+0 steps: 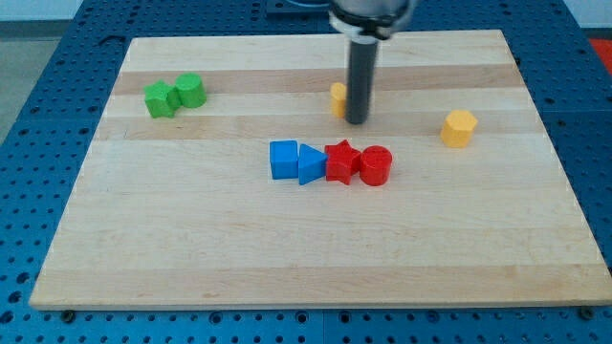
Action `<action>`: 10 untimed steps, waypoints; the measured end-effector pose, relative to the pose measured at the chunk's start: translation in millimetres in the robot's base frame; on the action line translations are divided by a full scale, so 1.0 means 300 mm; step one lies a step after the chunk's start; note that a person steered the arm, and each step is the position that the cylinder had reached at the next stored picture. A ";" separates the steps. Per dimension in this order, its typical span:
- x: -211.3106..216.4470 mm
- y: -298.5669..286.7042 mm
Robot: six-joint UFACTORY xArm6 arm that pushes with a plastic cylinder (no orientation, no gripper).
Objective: Push the yellow heart closer to the green circle
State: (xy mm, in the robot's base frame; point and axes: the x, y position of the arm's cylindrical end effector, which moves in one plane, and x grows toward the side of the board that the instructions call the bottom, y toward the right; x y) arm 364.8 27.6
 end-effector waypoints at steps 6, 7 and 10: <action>-0.188 -0.116; -0.188 -0.231; -0.100 -0.102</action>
State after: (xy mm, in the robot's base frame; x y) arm 334.8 -3.0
